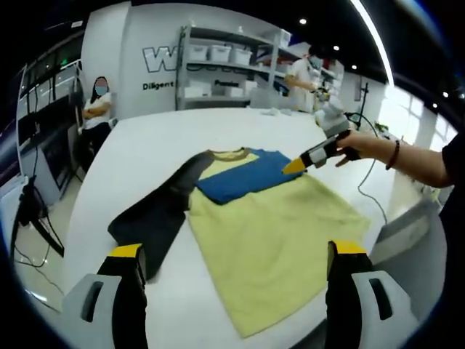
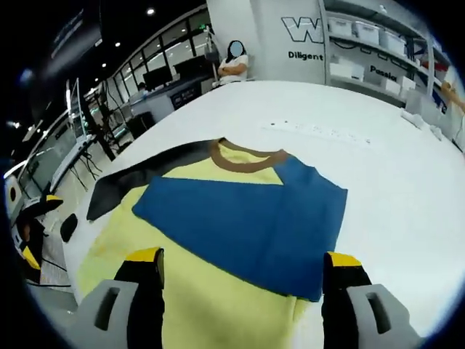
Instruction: Fold the garment on the visible template until the final outline fits inside the template.
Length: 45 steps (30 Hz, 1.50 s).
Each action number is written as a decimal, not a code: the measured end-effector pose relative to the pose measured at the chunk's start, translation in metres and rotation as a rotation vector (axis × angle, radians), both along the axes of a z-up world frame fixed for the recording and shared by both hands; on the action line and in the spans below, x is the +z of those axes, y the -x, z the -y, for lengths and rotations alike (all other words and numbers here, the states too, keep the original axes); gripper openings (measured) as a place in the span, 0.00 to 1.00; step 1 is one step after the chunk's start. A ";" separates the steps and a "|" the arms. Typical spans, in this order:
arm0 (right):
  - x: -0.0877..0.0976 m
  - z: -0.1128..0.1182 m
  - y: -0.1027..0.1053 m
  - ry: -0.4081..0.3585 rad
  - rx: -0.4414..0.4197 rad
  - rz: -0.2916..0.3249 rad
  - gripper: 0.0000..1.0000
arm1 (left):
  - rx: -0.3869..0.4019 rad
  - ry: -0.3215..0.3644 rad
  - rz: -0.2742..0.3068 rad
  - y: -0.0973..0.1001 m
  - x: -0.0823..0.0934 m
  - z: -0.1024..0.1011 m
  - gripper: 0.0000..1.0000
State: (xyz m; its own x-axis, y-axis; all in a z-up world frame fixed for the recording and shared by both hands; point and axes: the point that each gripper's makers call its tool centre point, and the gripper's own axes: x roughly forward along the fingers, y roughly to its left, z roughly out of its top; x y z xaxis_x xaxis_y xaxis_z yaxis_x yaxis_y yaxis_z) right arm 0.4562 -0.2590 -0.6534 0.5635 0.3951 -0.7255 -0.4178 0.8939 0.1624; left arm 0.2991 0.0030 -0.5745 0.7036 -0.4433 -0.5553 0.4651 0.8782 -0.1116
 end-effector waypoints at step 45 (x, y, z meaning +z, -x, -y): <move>-0.024 0.063 0.006 0.105 -0.093 -0.014 0.00 | -0.014 -0.013 -0.023 0.006 -0.005 0.000 0.99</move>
